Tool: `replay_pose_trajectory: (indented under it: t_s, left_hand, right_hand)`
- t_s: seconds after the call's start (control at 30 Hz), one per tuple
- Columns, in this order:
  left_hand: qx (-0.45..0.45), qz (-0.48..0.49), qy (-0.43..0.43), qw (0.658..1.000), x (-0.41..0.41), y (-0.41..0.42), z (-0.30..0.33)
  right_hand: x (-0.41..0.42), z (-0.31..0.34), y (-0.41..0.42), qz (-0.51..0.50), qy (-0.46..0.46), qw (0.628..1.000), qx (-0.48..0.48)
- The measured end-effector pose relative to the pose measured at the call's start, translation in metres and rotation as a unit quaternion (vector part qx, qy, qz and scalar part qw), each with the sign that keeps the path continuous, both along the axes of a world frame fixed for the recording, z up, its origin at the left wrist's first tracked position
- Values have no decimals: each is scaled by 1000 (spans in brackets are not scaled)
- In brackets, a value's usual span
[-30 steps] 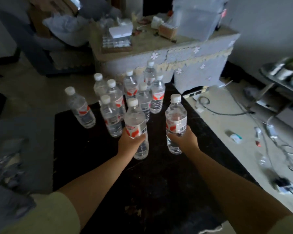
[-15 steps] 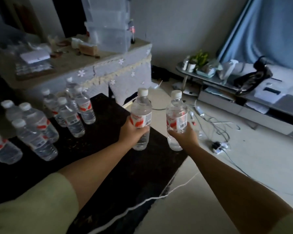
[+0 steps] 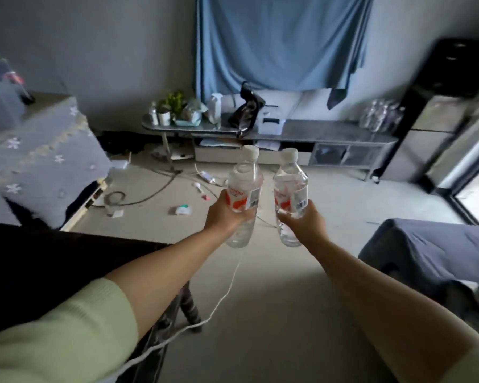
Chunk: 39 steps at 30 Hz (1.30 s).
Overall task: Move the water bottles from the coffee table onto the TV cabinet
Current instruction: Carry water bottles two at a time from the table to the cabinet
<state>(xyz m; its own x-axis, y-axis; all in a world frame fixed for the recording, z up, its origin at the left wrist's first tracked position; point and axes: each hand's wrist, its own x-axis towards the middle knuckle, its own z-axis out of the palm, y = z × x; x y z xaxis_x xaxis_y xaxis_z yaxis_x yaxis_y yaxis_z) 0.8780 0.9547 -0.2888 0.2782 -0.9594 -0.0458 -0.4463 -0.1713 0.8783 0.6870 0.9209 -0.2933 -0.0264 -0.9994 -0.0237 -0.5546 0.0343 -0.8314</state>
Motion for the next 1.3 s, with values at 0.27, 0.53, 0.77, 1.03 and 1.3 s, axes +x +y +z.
replay_pose_trajectory:
  t_s: [0.27,0.53,0.77,1.03,1.3]
  left_hand:
    - [30,-168,-27,985,-110,-60,-22]
    - [90,-259,13,962,-167,-118,-43]
    - [122,-292,29,948,-210,-159,-64]
    - [130,-318,14,939,-287,-239,-71]
    - [137,-259,33,956,-365,-336,-65]
  right_hand:
    - [-115,-11,9,-154,-7,988,-7]
    - [-170,-26,-8,-276,-12,961,5]
    - [-203,-46,-20,-319,6,946,51]
    - [-274,-59,-92,-311,28,948,57]
    - [-358,-52,-209,-278,25,958,66]
